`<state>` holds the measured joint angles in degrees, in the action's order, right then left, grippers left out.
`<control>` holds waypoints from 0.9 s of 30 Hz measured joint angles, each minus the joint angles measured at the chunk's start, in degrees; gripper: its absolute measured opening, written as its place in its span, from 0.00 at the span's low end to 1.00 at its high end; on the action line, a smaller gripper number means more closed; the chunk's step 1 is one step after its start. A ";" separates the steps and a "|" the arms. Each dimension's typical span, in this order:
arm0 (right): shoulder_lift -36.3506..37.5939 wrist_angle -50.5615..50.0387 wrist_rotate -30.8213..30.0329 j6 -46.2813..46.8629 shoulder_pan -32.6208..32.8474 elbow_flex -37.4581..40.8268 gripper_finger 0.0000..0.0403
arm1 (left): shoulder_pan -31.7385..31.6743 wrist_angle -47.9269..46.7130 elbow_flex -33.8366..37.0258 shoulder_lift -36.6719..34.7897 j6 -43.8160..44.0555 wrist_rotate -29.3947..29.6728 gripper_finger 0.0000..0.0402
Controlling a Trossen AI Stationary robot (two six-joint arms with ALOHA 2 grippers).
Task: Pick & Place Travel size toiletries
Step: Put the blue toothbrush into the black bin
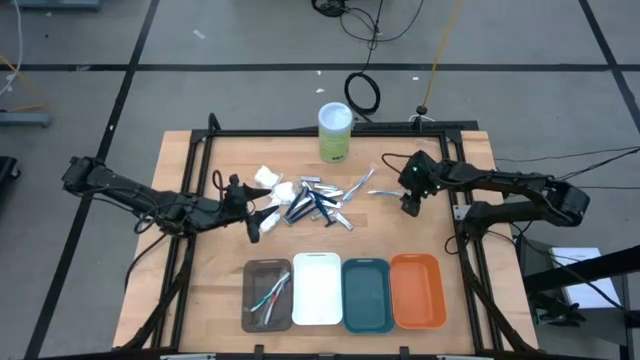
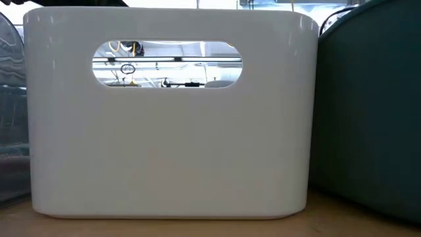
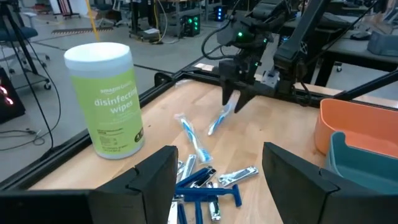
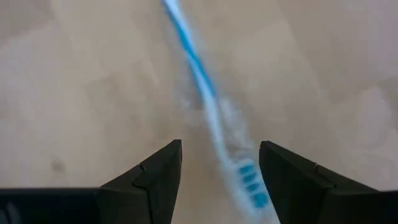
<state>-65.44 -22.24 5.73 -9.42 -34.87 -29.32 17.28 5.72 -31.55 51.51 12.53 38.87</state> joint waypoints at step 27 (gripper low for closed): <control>-7.18 0.05 -2.89 -4.87 3.21 -0.09 0.04 | 0.00 -1.77 0.02 0.00 1.80 0.00 0.58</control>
<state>-72.62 -22.20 2.84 -14.29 -31.66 -29.41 17.28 3.95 -31.53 51.51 14.33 38.87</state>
